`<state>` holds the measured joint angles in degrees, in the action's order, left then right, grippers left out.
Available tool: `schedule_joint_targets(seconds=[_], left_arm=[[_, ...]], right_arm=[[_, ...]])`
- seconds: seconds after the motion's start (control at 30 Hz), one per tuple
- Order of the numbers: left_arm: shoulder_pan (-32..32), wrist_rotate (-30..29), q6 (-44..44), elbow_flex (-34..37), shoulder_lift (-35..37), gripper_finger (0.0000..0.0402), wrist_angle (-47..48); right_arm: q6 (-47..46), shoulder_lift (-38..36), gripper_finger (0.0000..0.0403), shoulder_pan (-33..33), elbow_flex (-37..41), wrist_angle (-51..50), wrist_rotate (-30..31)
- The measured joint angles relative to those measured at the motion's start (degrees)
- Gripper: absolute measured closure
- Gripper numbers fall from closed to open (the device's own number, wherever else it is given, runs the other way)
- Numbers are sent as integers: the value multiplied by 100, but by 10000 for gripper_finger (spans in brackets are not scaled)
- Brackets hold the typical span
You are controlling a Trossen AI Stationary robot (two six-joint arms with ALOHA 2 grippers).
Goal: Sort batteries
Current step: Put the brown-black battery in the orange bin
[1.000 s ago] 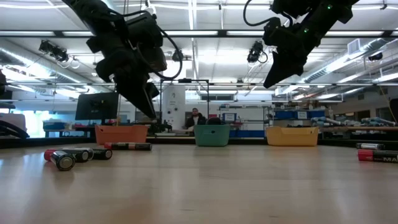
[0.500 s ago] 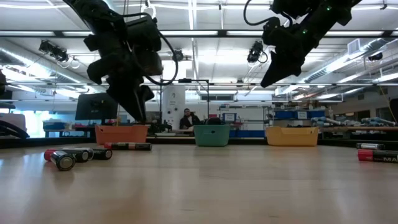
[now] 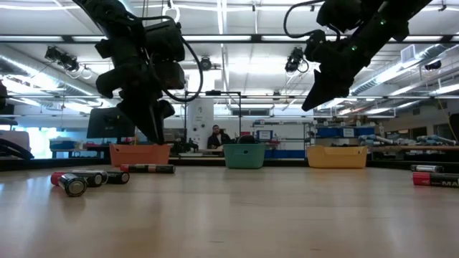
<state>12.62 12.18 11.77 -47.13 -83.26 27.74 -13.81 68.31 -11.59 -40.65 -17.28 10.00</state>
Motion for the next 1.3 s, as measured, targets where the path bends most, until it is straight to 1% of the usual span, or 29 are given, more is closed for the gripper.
schedule_joint_targets(seconds=[0.17, 0.27, 0.4, 0.63, 0.87, 1.13, 1.3], left_arm=[[0, -30, 0, 0, 0, 214, -81], [0, -30, 0, 0, 0, 208, -235], [0, -30, 0, 0, 0, 208, -290], [0, -27, 0, 0, 0, 209, -399], [-49, -26, 0, 0, 0, 209, -255], [-188, -19, 15, 0, 0, 209, -340], [-188, -19, 15, 0, 0, 209, -379]], right_arm=[[40, 0, 389, 0, 93, 249, -2], [45, 0, 381, 0, 97, 272, -2], [59, 0, 378, 0, 97, 273, -2], [156, 0, 390, 0, 97, 278, -2], [139, 0, 377, 0, 97, 313, -2], [157, 0, 389, 0, 97, 356, -2], [187, 0, 380, 0, 97, 464, -2]])
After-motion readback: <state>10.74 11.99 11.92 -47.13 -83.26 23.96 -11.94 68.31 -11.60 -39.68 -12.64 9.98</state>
